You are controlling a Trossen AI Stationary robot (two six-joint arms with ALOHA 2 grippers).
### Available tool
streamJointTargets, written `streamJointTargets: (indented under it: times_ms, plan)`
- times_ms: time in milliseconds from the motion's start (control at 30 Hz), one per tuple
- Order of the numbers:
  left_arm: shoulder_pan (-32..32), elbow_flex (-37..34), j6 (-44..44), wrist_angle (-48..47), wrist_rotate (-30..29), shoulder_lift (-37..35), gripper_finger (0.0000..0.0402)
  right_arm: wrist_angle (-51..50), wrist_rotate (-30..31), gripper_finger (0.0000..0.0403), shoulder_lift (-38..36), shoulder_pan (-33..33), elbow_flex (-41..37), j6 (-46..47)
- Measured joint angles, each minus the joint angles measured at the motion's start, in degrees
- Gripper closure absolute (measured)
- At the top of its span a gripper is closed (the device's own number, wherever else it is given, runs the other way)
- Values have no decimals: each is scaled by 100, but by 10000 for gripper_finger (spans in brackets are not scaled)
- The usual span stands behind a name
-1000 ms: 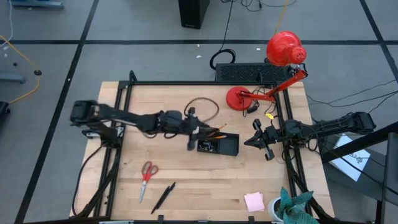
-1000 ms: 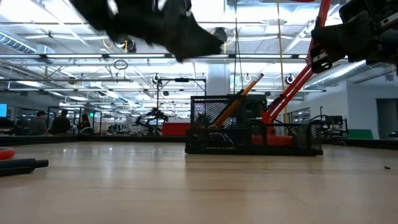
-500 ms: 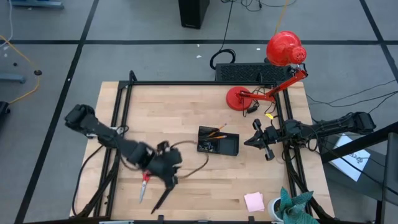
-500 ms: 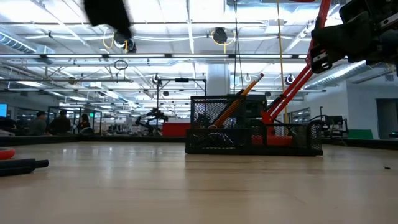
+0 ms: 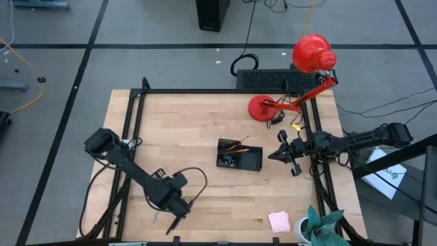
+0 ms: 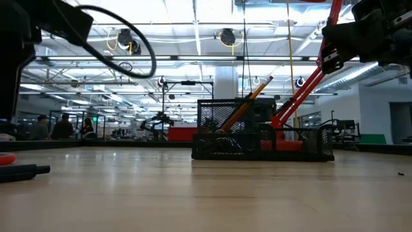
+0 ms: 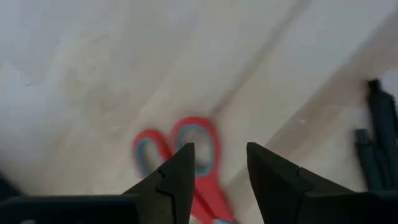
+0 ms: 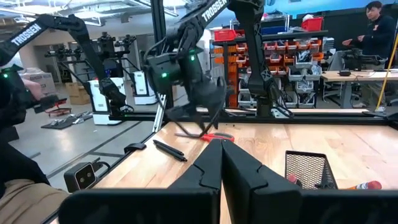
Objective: Pick and place office supplies into organizer
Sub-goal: Put the black pen into the desk organizer
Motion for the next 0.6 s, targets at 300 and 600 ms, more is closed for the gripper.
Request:
streamJointTargets:
  times_ms: [300,600]
  plan:
    - [-31,0,136,1527,657,141,250,-6,-2,403,2,1,1,11]
    - [-239,0,-214,1778,657,268,250,-8,-4,403,2,2,0,23]
